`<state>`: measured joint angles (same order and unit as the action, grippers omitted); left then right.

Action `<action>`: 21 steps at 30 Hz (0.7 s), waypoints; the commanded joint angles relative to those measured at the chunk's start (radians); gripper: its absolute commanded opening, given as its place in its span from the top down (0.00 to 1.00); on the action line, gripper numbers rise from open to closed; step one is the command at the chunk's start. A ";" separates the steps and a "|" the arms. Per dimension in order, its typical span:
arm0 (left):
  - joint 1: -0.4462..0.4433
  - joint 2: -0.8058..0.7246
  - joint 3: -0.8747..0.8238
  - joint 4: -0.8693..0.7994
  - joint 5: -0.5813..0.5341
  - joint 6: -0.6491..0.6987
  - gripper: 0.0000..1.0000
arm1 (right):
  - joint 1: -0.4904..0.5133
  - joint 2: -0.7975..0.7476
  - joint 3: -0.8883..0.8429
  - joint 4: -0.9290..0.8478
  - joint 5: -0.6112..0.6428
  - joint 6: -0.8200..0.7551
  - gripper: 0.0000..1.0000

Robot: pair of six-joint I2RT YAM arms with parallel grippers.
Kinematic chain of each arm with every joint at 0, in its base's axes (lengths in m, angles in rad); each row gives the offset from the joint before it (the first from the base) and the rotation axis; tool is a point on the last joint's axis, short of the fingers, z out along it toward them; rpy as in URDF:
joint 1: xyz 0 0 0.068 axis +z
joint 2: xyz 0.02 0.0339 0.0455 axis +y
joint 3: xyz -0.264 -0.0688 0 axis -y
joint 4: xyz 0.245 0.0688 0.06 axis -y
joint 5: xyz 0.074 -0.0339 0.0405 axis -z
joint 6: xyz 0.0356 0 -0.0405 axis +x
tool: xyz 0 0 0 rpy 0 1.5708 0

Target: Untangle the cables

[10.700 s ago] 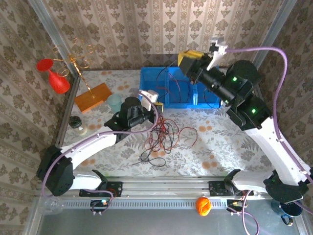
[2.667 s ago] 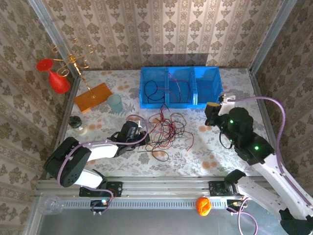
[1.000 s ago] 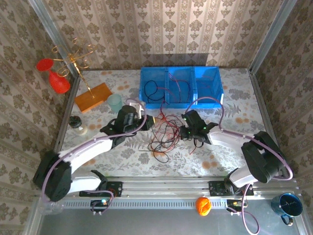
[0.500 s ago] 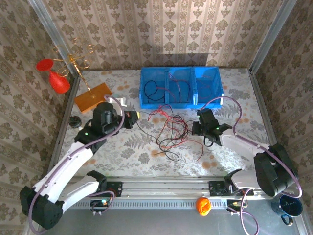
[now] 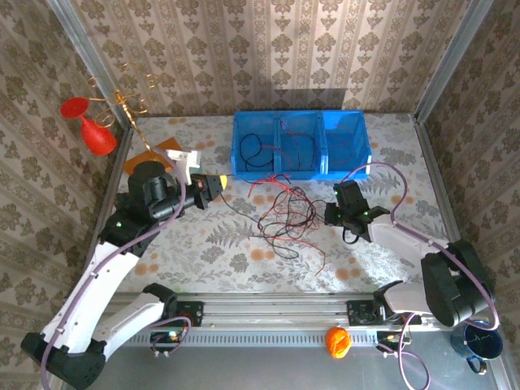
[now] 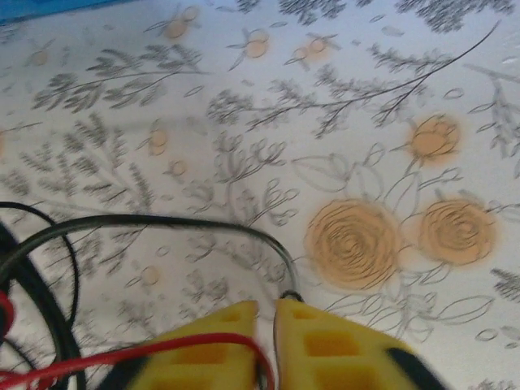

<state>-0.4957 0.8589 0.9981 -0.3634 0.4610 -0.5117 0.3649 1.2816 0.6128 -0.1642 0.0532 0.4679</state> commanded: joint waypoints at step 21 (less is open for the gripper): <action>-0.035 0.043 -0.174 0.194 0.137 -0.019 1.00 | 0.299 0.197 0.300 0.221 -0.247 -0.136 0.48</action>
<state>-0.5289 0.9314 0.8364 -0.1913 0.5880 -0.5270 0.6594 1.4357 0.8581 0.0032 -0.1818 0.3325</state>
